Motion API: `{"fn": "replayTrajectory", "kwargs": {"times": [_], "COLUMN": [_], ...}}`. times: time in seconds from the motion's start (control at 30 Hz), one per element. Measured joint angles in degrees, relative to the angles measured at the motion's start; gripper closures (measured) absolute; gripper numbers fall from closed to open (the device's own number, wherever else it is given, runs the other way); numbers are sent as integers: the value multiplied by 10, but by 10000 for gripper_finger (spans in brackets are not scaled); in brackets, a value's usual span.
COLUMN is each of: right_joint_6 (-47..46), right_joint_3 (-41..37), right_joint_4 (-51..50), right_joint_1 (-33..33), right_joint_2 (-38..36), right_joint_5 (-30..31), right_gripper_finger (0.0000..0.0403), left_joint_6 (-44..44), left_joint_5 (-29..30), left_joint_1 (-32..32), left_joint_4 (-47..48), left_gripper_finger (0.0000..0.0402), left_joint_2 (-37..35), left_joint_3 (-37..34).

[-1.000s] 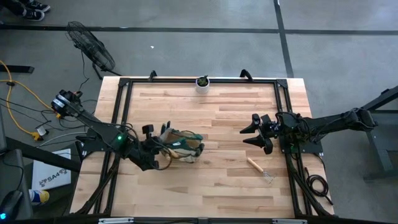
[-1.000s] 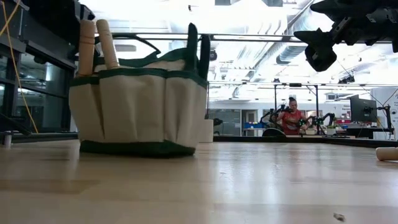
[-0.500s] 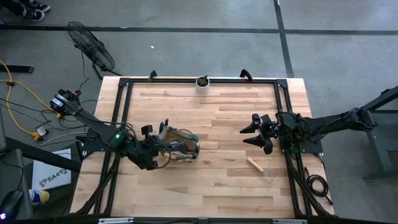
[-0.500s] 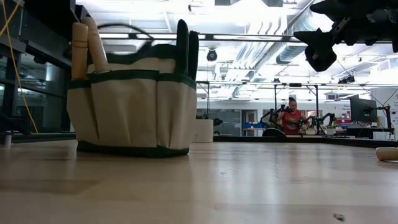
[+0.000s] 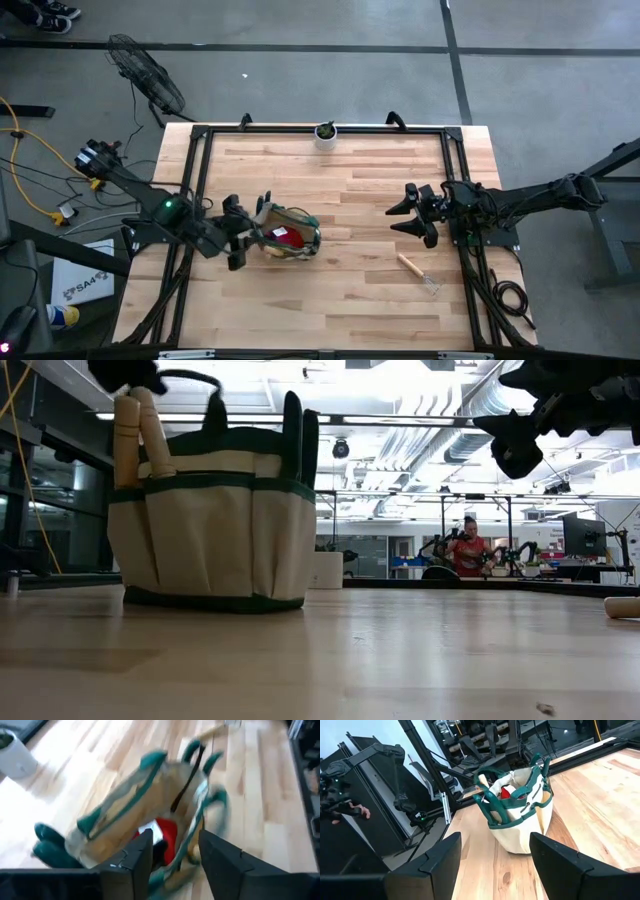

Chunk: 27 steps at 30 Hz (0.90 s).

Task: Pick & Place Garden tools in Gardening bag
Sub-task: Adjust the gardening bag on the table

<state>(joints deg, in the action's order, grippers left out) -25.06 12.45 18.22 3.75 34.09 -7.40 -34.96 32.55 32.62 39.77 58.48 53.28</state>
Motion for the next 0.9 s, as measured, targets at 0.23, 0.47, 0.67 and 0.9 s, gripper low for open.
{"fn": "replayTrajectory", "kwargs": {"times": [0.23,0.47,0.67,0.9], "right_joint_6": [-1,-2,-2,-1], "right_joint_3": [0,0,0,0], "right_joint_4": [0,-3,-7,-15], "right_joint_1": [0,0,0,0], "right_joint_2": [0,0,0,0], "right_joint_5": [0,0,-1,-2], "right_gripper_finger": [176,176,176,176], "left_joint_6": [122,211,233,212], "left_joint_5": [13,-44,-115,-143], "left_joint_1": [-10,-58,-81,-82], "left_joint_4": [-97,-92,-7,84], "left_gripper_finger": [236,236,235,235], "left_joint_2": [25,99,192,308], "left_joint_3": [0,66,175,302]}}
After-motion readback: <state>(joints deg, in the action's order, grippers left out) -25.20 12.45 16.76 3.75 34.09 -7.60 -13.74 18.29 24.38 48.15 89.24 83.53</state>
